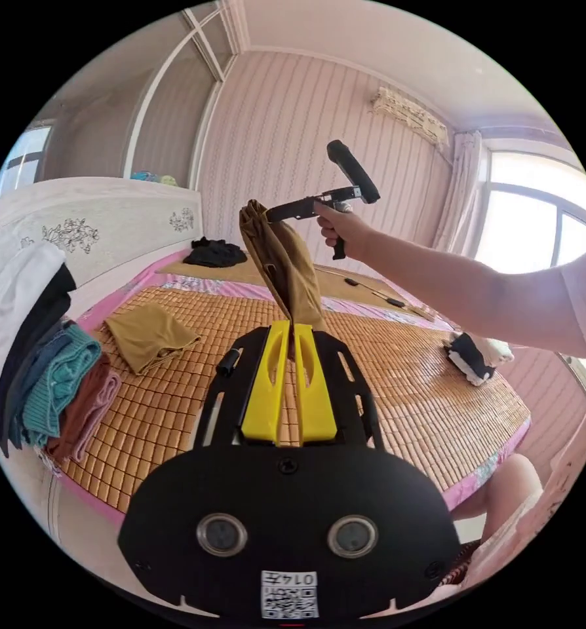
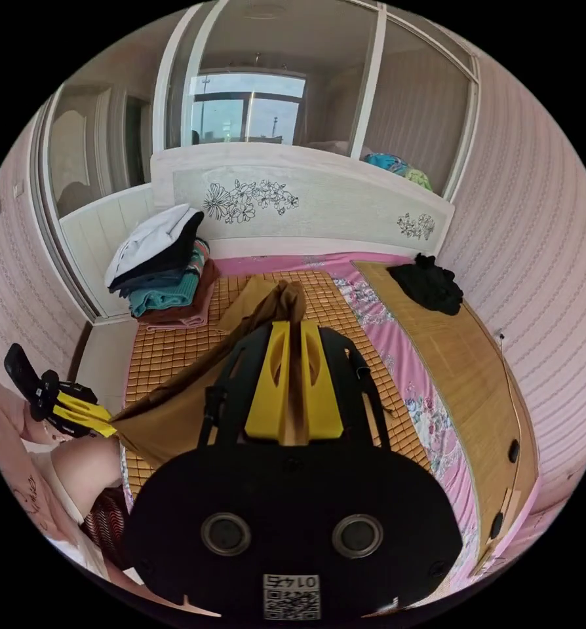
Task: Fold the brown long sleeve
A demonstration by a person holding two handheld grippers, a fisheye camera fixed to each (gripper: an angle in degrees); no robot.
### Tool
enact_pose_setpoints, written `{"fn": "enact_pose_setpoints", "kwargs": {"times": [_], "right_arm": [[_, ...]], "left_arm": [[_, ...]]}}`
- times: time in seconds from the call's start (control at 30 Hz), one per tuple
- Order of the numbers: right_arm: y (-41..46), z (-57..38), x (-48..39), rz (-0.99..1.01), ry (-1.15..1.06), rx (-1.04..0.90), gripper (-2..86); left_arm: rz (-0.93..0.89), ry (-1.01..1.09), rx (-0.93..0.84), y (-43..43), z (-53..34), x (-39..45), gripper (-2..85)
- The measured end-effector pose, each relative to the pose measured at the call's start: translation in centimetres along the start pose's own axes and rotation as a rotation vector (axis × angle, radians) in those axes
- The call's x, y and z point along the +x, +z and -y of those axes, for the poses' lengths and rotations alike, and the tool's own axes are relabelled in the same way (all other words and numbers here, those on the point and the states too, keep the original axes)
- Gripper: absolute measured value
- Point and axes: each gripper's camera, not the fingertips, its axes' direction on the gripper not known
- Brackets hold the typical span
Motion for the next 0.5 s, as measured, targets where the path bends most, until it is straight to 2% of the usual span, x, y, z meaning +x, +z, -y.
{"fn": "enact_pose_setpoints", "kwargs": {"times": [0.03, 0.1, 0.17, 0.23, 0.37, 0.5], "right_arm": [[1.8, 2.7, -0.2, 0.007, -0.013, -0.016, 4.2], [8.6, 10.8, -1.6, -0.012, -0.015, -0.093, 10.7], [13.0, 13.1, -3.1, 0.0, 0.003, -0.199, 15.7], [15.7, 11.8, -4.7, 0.034, -0.007, -0.232, 16.5], [16.7, 0.6, -7.9, 0.136, -0.07, -0.371, 16.9], [7.9, -16.2, -10.3, 0.22, 0.102, -0.403, 16.5]], "left_arm": [[0.108, -0.065, -0.034, 1.1, 0.9, -3.1, 4.1], [0.215, -0.151, -0.072, 2.1, 1.4, -7.7, 8.2], [0.281, -0.211, -0.14, 3.2, 0.6, -11.0, 10.7], [0.303, -0.212, -0.241, 4.2, -1.6, -12.3, 11.8], [0.262, -0.156, -0.386, 4.8, -6.5, -9.6, 12.0], [0.104, -0.139, -0.487, 3.8, -10.9, -2.8, 11.8]]}}
